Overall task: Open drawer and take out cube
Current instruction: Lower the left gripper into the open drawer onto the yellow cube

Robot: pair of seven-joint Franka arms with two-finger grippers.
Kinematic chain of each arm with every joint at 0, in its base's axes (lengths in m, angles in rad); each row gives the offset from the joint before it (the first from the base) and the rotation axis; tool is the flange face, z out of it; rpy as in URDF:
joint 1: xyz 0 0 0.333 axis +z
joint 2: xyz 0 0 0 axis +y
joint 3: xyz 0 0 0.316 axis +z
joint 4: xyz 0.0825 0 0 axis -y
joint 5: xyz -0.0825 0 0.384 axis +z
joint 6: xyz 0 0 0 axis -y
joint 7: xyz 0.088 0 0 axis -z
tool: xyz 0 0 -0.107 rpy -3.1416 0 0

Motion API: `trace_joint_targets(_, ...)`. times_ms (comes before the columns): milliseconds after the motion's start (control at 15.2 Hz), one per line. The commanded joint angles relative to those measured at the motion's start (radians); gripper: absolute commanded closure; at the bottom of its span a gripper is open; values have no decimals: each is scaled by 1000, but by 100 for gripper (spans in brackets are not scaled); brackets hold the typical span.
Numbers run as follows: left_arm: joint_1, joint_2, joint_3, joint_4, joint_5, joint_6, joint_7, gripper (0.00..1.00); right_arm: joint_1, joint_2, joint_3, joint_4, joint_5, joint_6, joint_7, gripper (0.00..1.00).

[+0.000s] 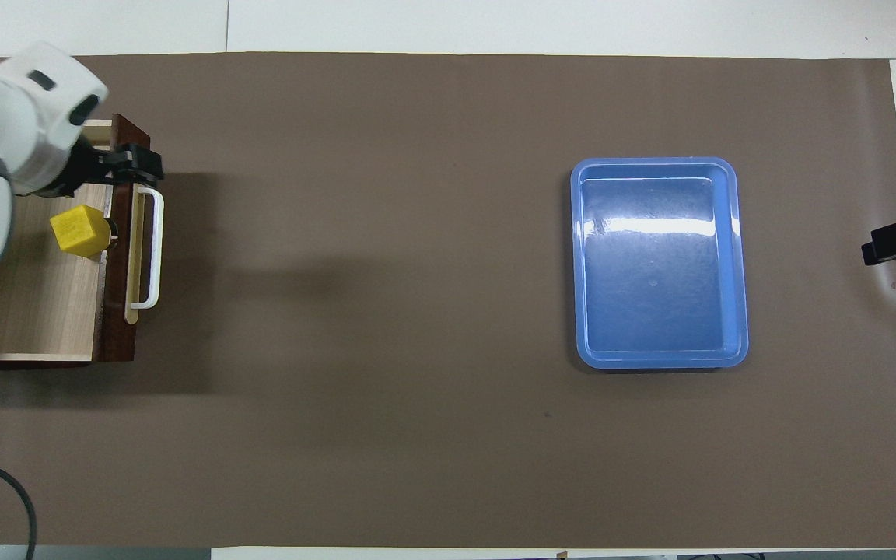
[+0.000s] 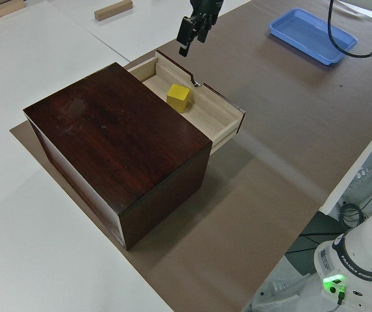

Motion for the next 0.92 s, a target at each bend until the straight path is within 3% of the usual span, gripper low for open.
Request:
trace_joint_targets(0,61,-1,-7,-64,-26,54,-10,0,-12,-1,7,2,19,12,9,0)
trace_joint_targets(263,107,-57,-7,-236,-26,200,-23,0,-8,-1,7,1,20,15,10,0)
trace_joint_targets(527,93,-54,-9,-276,-26,244,-188,0,-8,-3,7,1,20,13,9,0)
trace_joint_targets(724,95,-52,-7,-296,-26,262,-191,0,-8,-3,7,-1,20,13,10,0)
trace_joint_targets(790,91,-46,-7,-296,-26,262,-191,5,-9,-3,7,-1,20,13,9,0)
trace_joint_targets(856,90,-43,-7,-295,-26,262,-199,36,-9,-3,7,-1,20,13,10,0)
